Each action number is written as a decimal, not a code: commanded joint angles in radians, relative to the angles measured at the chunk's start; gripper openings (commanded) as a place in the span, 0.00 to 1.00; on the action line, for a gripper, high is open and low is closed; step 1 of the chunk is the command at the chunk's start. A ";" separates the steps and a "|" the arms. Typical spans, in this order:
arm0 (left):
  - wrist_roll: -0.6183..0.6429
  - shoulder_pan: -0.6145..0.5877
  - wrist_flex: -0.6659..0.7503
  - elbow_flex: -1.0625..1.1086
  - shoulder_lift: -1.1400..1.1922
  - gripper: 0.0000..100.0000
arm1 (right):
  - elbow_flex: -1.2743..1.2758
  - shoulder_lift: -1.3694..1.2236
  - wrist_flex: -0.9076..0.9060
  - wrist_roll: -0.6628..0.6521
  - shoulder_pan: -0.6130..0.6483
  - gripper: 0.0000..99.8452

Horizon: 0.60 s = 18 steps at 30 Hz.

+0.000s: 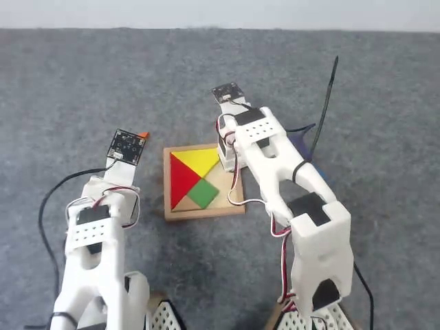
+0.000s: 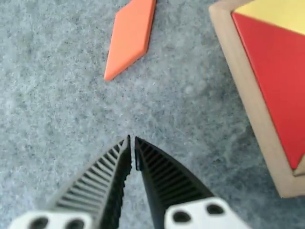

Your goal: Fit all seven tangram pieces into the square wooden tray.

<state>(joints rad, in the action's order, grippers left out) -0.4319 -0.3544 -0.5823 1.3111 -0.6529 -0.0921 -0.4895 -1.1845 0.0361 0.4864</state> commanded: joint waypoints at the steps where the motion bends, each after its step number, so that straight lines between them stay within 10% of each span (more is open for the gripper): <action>1: -0.015 -0.006 0.017 -0.012 -0.034 0.01 | -0.054 0.022 -0.025 -0.018 -0.028 0.09; 6: -0.015 -0.006 0.017 -0.012 -0.034 0.01 | -0.104 0.025 -0.107 -0.037 -0.031 0.28; 18: -0.015 -0.006 0.017 -0.012 -0.034 0.01 | -0.193 0.254 -0.355 -0.203 -0.111 0.23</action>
<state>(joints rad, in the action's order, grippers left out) -0.4319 -0.3544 -0.5823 1.3111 -0.6529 -0.2271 -0.4051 -1.4668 -0.1097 0.4266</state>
